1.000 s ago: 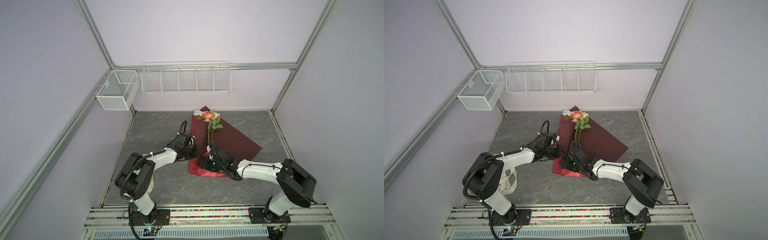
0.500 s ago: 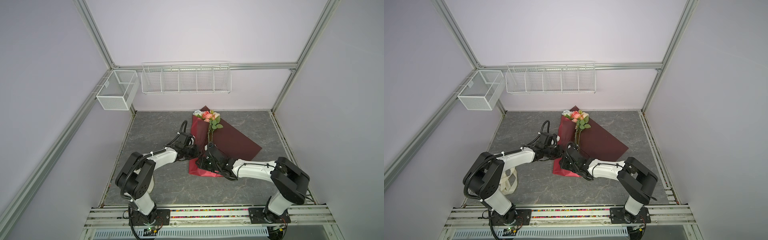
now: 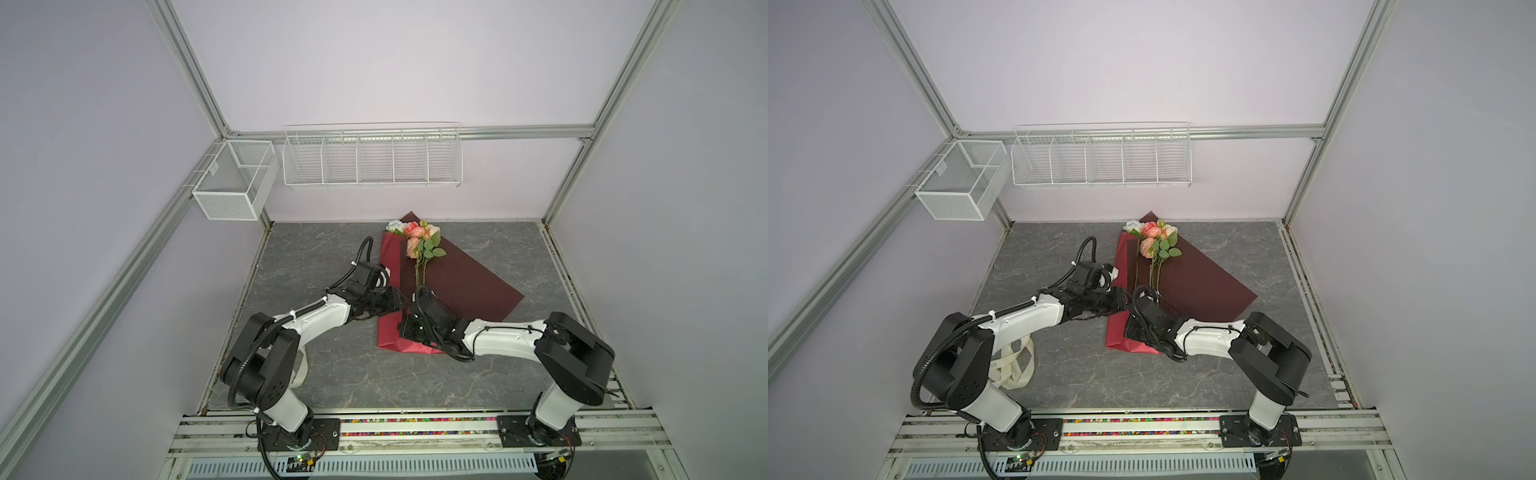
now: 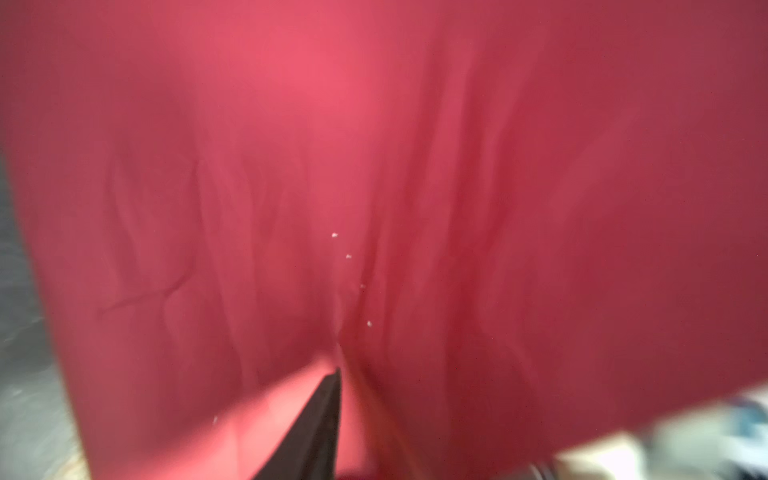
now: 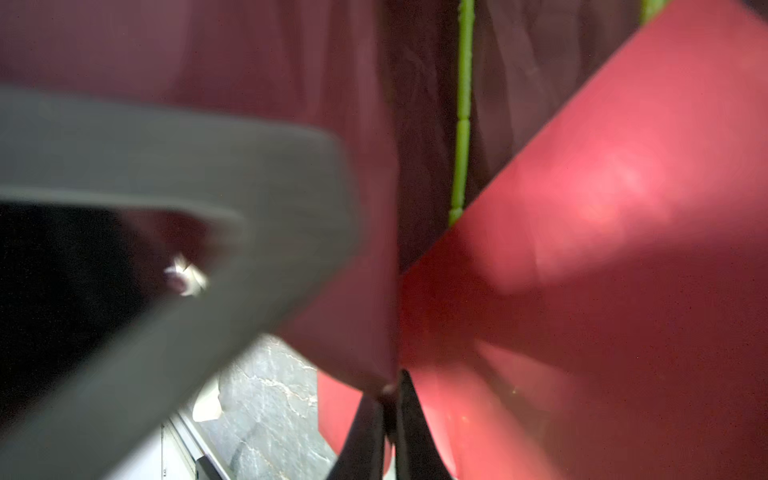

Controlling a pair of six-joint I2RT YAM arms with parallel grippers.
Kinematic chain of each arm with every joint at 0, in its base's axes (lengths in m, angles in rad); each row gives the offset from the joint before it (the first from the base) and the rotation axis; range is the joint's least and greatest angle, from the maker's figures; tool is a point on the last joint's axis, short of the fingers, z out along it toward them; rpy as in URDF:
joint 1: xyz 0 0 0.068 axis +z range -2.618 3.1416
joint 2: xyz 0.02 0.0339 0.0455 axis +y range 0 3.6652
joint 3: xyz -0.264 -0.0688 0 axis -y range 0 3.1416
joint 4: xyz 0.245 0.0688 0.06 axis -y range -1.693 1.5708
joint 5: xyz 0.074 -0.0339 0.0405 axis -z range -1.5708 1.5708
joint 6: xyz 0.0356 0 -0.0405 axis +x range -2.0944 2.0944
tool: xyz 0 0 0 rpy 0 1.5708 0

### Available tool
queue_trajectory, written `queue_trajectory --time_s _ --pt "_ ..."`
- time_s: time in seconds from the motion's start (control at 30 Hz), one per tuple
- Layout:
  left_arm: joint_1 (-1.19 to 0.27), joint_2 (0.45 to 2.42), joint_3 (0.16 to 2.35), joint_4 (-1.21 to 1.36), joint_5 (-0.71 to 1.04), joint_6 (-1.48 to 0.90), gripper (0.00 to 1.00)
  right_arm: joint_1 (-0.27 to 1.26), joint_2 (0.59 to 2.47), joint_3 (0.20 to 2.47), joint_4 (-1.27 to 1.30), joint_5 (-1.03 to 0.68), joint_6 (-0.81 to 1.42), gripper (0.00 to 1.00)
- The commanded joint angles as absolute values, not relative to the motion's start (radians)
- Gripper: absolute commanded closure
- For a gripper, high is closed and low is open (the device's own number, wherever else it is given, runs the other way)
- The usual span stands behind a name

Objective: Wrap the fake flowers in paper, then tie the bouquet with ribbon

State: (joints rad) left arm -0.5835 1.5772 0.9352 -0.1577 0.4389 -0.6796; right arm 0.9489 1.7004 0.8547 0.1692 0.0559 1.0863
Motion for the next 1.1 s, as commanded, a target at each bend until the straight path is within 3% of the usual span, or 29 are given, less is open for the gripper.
queue_trajectory --time_s 0.0,0.23,0.5,1.07 --pt "-0.581 1.492 0.931 -0.195 0.408 -0.654 0.48 0.944 1.697 0.818 0.211 0.068 1.126 0.92" --pt "-0.493 1.384 0.813 -0.187 0.397 -0.663 0.42 0.945 1.687 0.779 0.258 0.066 1.14 0.92" --pt "-0.438 1.472 0.717 -0.125 0.463 -0.671 0.42 0.945 1.69 0.781 0.254 0.053 1.143 0.91" --pt "-0.439 1.579 0.595 0.031 0.597 -0.714 0.57 0.95 1.718 0.782 0.166 0.035 1.181 0.89"
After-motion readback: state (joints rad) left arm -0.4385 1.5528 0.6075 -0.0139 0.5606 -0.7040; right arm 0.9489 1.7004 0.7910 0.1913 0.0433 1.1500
